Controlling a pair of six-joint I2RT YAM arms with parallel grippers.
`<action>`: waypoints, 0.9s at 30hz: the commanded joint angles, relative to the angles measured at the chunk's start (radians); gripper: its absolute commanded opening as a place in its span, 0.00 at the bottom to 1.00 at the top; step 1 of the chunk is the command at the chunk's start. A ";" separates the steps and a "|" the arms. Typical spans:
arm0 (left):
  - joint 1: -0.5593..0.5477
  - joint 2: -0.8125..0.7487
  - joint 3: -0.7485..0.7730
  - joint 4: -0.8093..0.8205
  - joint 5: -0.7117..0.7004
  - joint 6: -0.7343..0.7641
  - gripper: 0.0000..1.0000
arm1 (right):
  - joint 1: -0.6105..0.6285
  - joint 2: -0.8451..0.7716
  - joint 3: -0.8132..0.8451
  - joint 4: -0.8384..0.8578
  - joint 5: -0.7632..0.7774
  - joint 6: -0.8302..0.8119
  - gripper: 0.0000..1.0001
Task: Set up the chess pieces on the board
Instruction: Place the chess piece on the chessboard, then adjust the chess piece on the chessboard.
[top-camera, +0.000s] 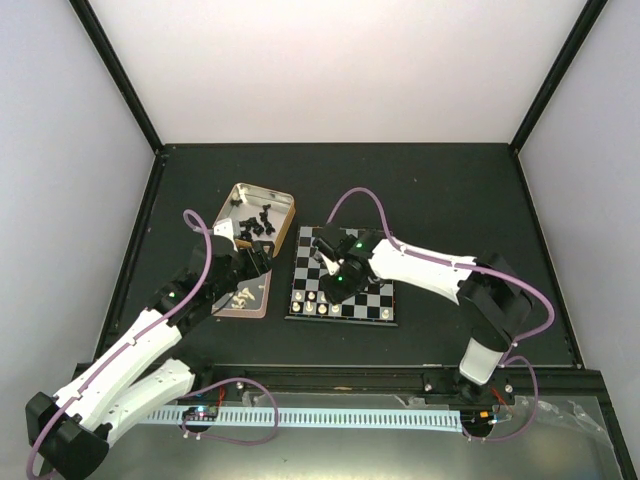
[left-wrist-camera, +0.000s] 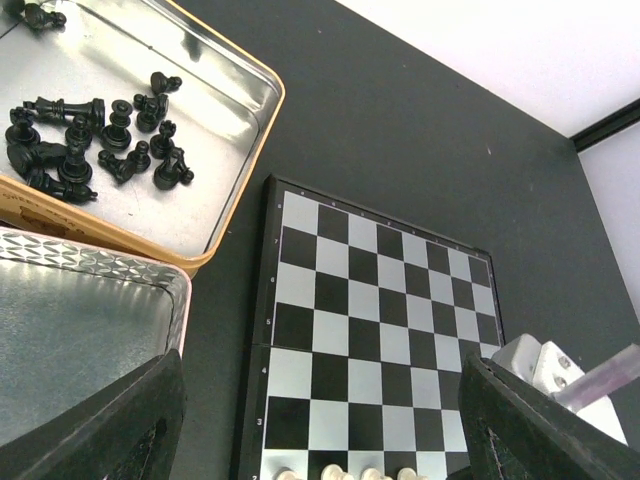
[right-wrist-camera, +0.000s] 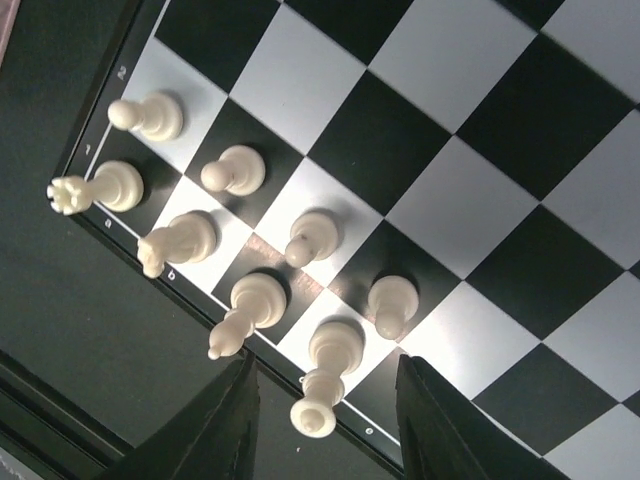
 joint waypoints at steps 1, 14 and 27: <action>0.002 0.000 0.035 -0.015 -0.022 0.010 0.76 | 0.022 -0.002 -0.016 -0.018 0.018 0.011 0.37; 0.004 0.006 0.034 -0.017 -0.024 0.010 0.76 | 0.030 0.032 -0.023 -0.015 0.007 0.004 0.20; 0.003 0.016 0.033 -0.016 -0.024 0.010 0.76 | 0.029 0.024 -0.039 -0.006 -0.035 -0.004 0.19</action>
